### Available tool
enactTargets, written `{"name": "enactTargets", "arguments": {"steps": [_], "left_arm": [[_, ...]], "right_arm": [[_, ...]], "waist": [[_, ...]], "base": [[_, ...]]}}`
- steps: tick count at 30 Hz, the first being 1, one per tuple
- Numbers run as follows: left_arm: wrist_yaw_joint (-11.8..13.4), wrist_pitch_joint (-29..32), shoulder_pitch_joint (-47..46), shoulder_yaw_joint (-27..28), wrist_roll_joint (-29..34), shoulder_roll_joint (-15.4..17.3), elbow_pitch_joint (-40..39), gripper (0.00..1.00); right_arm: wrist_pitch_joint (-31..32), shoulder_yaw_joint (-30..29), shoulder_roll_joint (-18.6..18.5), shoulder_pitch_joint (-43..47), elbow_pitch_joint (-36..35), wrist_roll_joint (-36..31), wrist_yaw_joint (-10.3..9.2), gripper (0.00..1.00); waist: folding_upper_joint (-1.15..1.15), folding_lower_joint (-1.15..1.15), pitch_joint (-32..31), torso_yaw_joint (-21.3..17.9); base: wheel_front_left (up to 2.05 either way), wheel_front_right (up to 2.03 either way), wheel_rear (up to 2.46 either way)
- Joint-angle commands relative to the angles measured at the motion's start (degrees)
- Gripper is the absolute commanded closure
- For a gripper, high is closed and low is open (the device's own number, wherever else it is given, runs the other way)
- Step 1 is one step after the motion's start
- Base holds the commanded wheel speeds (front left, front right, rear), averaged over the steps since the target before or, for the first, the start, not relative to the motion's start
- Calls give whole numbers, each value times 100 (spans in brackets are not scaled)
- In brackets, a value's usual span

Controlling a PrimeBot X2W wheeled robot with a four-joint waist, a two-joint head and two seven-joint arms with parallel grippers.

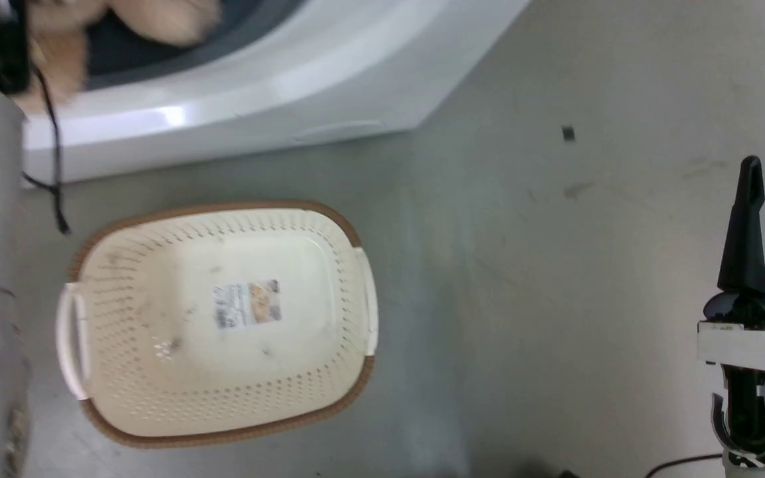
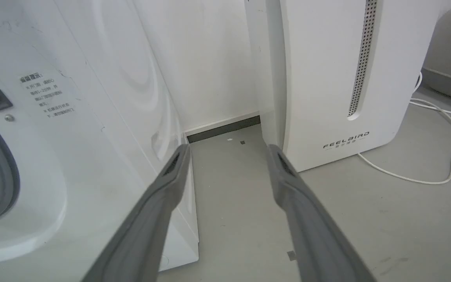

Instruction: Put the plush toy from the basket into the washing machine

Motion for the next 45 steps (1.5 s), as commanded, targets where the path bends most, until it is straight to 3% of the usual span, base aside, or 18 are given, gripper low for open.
{"name": "enactTargets", "arguments": {"steps": [1, 9, 15, 16, 21, 29, 45], "left_arm": [[-16, -33, -290, 24, 51, 71, 30, 100], [51, -34, -1396, 186, 110, 460, 229, 100], [174, -34, -1624, 167, 270, 600, 279, 100], [238, -34, -1617, 173, 308, 613, 249, 0], [209, -34, -1235, 151, 323, 503, 266, 0], [201, -34, -205, 262, 178, 51, 131, 0], [446, -34, 2763, 514, 573, -947, -1885, 0]], "right_arm": [[-25, 23, -4, -107, -41, 41, 3, 0], [-25, 162, -4, -250, -97, 251, 3, 0], [-25, 199, -4, -281, -71, 308, 3, 0], [-25, 214, -4, -291, -52, 324, 3, 0], [-25, 218, -4, -310, -2, 263, 3, 0], [-25, 195, -4, -230, 134, 14, 3, 0], [-25, 134, -4, 325, 266, -687, 3, 0]], "waist": [[0, -1, 480, -367], [0, -1, 981, -681], [0, -1, 1097, -729], [0, -1, 1091, -708], [0, -1, 868, -565], [0, -1, 211, -166], [0, -1, -1513, 783]], "base": [[0, 0, 0], [0, 0, 0], [0, 0, 0], [0, 0, 0], [0, 0, 0], [0, 0, 0], [0, 0, 0]]}}
